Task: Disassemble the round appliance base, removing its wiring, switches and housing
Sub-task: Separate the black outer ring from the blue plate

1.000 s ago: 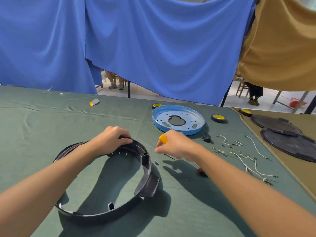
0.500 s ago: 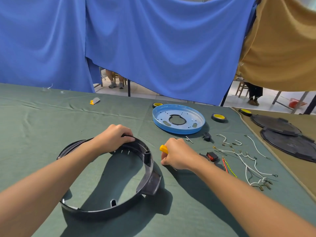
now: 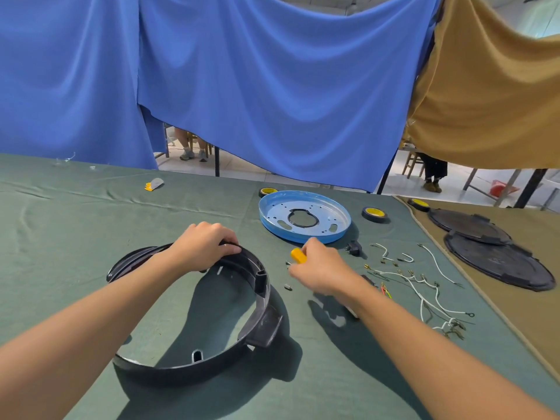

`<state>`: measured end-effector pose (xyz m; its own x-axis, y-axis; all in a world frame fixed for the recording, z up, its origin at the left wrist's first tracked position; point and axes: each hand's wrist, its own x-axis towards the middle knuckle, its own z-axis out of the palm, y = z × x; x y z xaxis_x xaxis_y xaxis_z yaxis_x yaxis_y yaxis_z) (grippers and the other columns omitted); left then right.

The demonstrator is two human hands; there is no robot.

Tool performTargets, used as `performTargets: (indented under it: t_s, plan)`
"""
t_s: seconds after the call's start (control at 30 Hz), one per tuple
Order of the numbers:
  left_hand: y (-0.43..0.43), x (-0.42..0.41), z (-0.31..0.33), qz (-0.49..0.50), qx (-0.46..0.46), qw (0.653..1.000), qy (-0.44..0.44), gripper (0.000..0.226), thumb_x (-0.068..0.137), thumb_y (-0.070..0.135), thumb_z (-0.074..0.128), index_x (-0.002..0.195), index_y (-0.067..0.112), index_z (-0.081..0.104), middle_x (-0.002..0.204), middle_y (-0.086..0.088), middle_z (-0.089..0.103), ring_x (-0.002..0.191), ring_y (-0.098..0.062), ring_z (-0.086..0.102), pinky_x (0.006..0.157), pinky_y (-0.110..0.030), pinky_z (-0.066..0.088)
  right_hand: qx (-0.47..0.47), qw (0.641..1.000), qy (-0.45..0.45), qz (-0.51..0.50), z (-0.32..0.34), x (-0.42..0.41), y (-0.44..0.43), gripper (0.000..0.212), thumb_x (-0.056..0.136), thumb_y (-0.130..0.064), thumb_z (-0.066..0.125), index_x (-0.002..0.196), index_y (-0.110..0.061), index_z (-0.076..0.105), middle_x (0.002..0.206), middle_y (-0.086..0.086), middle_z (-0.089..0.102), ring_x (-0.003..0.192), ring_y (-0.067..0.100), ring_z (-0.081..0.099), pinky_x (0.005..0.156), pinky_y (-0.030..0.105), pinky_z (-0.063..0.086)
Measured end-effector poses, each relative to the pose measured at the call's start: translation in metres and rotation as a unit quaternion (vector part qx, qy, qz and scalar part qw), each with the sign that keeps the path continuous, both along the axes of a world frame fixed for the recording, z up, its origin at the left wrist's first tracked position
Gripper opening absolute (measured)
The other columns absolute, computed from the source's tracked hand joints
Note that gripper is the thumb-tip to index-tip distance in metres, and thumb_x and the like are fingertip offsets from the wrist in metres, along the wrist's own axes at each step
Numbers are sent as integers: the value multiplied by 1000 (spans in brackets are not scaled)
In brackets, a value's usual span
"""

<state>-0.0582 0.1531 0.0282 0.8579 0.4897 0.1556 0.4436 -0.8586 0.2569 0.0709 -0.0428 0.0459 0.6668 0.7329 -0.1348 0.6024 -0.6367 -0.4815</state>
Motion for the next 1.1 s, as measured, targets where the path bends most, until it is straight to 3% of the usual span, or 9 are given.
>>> performTargets:
  t_s: [0.1,0.17,0.3,0.4,0.5,0.63,0.73,0.83,1.1]
  plan:
    - [1,5,-1,24,64,998,1,21,97,44,50,101,33,68,100,6,69,98,-22,59,86,-35,38,22,999,21,-30,11,10,-11,21,93,-14,50,113,-14,44,108,8,55,90,19,63,73,35,56]
    - [0,7,-2,37,78,996,0,23,98,45,49,103,33,68,104,6,68,103,-22,57,85,-35,35,21,999,9,-44,6,13,-18,11,94,-12,50,105,-10,47,108,13,60,89,22,68,80,40,58]
    - [-5,9,-4,51,91,995,0,25,98,44,48,111,33,67,110,4,66,109,-22,55,86,-36,33,-34,993,-94,-61,-11,12,-28,7,93,-17,50,96,-12,47,113,15,53,95,30,55,70,35,46]
    - [-10,8,-5,52,95,994,11,30,99,46,46,118,30,64,115,1,63,114,-24,52,91,-39,35,-62,985,-149,-57,-16,8,-29,16,92,-18,50,82,-16,39,96,9,44,87,29,41,65,34,37]
    - [-14,6,-5,49,88,995,17,37,99,47,46,126,26,59,125,-1,58,121,-25,48,96,-42,37,-67,981,-179,-41,-17,5,-25,26,91,-17,52,72,-17,34,83,5,35,82,28,40,60,33,34]
    - [-17,1,-6,40,79,995,35,48,98,49,46,138,23,49,138,-2,51,129,-25,42,101,-44,35,-78,967,-243,-11,-21,4,-16,10,91,-22,55,90,-15,48,99,8,45,100,31,49,69,37,37]
    - [-18,-3,-7,35,82,995,48,53,97,51,46,143,23,43,143,-2,46,132,-26,39,103,-44,33,-18,966,-257,24,-30,10,-6,19,93,-28,57,106,-16,62,111,5,52,109,26,46,77,38,46]
    - [-17,-5,-7,31,80,995,59,55,97,51,46,144,24,40,144,-2,45,133,-25,37,104,-43,33,-7,969,-244,38,-37,13,1,24,92,-36,62,103,-16,66,107,2,54,108,21,44,83,39,51]
    - [-14,-4,-5,23,82,994,63,54,98,51,45,144,25,41,144,-1,46,134,-24,37,103,-43,32,46,965,-254,55,-43,15,5,15,90,-26,66,98,-14,72,100,-2,55,99,15,43,75,30,47]
